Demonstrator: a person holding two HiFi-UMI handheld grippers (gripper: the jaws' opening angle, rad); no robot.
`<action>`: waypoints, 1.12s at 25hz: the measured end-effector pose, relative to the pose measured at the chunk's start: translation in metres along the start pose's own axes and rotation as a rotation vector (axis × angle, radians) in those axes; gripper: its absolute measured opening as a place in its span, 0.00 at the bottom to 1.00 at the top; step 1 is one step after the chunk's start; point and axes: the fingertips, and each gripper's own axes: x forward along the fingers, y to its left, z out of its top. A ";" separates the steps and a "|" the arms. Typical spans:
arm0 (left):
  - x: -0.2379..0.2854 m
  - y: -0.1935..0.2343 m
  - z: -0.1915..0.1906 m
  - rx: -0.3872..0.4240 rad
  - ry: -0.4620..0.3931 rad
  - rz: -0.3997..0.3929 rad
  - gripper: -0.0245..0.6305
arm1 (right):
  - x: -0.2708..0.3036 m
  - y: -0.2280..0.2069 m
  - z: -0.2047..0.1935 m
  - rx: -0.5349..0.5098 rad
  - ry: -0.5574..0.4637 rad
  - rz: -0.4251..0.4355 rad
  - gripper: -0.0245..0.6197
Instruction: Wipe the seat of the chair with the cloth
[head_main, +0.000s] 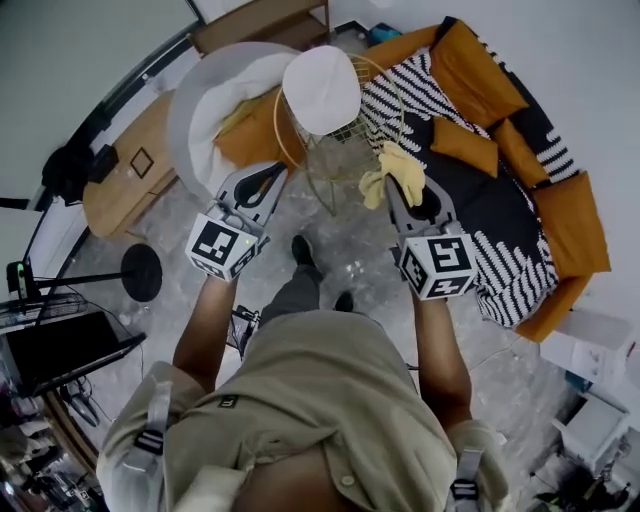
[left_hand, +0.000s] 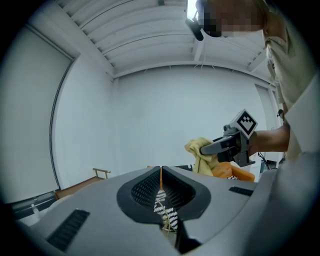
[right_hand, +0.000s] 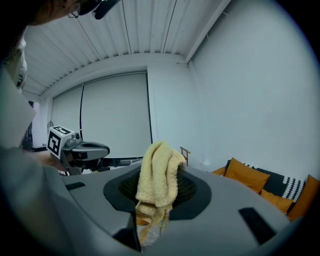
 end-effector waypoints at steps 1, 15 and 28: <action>0.008 0.008 -0.001 -0.007 -0.007 -0.007 0.08 | 0.007 -0.003 0.002 -0.004 0.004 -0.008 0.23; 0.062 0.165 -0.013 -0.061 -0.091 -0.063 0.08 | 0.141 0.005 0.042 -0.055 0.046 -0.094 0.24; 0.068 0.243 -0.036 -0.108 -0.086 0.033 0.08 | 0.234 -0.007 0.049 -0.082 0.094 -0.033 0.24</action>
